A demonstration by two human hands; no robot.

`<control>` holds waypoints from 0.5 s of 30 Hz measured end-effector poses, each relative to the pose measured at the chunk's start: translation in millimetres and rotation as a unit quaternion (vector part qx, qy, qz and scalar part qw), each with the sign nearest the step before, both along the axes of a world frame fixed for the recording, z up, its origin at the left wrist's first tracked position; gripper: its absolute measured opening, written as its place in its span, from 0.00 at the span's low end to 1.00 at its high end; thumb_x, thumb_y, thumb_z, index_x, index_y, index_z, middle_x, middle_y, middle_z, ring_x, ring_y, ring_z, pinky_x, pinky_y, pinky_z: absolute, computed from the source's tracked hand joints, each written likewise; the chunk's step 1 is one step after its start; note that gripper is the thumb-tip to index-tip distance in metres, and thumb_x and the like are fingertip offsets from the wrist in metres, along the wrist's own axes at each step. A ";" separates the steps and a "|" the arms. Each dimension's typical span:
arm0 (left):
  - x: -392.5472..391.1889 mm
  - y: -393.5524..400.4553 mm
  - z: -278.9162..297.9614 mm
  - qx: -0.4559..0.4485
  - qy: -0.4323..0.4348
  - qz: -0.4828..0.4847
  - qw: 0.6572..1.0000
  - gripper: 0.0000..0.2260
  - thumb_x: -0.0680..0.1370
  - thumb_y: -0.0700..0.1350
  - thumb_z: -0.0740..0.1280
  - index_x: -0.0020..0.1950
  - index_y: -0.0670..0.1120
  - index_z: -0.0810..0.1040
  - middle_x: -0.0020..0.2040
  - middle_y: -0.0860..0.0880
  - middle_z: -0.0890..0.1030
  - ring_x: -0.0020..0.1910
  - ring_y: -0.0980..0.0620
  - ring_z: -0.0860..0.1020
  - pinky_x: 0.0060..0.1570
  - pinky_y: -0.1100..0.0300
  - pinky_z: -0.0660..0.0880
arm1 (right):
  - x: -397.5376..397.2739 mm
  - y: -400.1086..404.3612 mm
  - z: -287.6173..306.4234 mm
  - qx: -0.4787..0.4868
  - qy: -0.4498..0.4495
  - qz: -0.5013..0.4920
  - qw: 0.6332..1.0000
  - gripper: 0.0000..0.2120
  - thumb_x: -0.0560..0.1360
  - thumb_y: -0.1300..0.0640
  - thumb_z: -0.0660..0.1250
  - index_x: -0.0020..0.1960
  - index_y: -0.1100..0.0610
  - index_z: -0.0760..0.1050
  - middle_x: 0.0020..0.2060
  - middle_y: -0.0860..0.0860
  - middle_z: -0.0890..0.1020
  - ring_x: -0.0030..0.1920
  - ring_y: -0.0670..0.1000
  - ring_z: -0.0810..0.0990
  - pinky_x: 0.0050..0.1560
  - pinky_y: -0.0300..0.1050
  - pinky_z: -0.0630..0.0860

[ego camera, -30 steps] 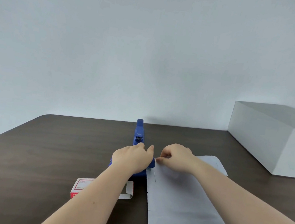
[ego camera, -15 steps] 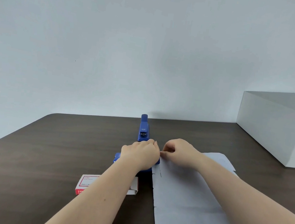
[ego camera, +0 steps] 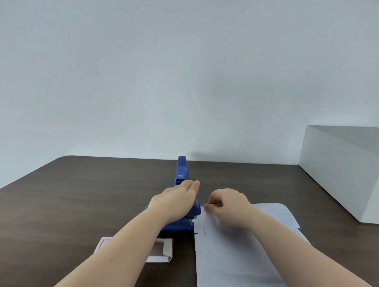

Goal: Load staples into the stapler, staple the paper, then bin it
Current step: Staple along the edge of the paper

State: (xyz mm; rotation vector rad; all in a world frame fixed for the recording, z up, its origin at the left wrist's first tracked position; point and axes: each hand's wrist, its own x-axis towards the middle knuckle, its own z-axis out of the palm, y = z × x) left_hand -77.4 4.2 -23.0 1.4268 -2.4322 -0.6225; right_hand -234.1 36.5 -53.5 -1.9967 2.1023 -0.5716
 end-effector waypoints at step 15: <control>4.4 67.8 35.6 0.136 0.273 0.020 0.952 0.16 0.78 0.53 0.62 0.53 0.43 0.80 0.45 0.48 0.83 0.45 0.53 0.81 0.45 0.59 0.79 | -3.0 84.4 73.9 -0.142 -0.085 -0.030 0.986 0.11 0.76 0.48 0.65 0.41 0.55 0.78 0.42 0.52 0.84 0.44 0.54 0.80 0.52 0.53 0.76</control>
